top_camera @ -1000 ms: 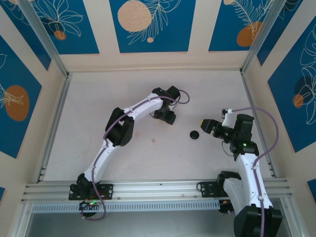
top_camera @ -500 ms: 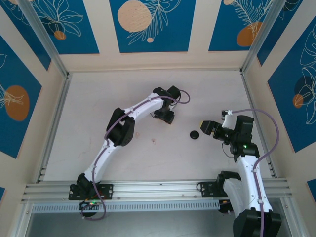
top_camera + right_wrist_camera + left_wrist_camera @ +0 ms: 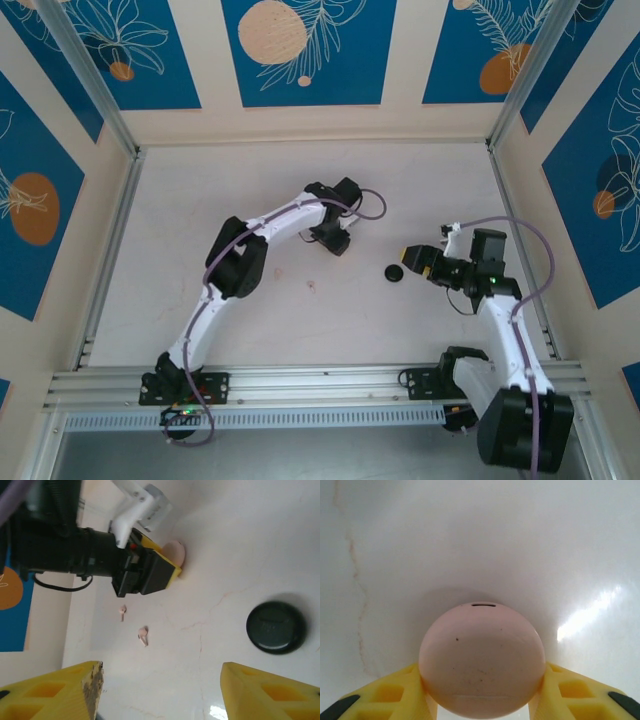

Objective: Insert the wireless bluetooth earbuds into the charging case

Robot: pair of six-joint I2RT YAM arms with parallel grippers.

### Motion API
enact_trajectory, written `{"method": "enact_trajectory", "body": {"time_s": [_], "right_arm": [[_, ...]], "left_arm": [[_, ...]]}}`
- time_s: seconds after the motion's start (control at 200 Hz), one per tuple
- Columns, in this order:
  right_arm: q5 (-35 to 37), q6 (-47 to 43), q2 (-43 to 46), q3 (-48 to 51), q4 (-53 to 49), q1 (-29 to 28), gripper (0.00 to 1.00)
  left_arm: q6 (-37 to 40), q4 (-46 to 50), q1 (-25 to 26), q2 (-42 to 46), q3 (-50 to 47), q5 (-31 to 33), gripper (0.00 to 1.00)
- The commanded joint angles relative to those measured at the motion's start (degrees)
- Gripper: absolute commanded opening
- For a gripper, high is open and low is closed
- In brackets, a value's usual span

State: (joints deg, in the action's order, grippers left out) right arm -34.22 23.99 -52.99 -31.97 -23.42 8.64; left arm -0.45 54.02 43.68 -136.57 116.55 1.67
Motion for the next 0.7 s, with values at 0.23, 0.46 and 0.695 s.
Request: {"method": "enact_trajectory", "body": {"time_s": [0.23,0.46,0.695], "right_arm": [[-12.1,-1.1,-23.0,-10.4,-2.3,-0.1,0.6],[-16.1,-6.0,-34.7,-16.3,-4.2,-3.2,0.56],[-19.1,-11.1,-43.7,-20.7,-6.7,-8.2,0.51]], "left_arm": [[17.3,-17.6,0.4,14.5,-23.5,-10.9,0.38],[25.0,-29.4,0.4,21.5,-35.4,-20.2,0.37],[28.9,-35.6,0.4,25.0,-41.0,-24.8,0.35]]}}
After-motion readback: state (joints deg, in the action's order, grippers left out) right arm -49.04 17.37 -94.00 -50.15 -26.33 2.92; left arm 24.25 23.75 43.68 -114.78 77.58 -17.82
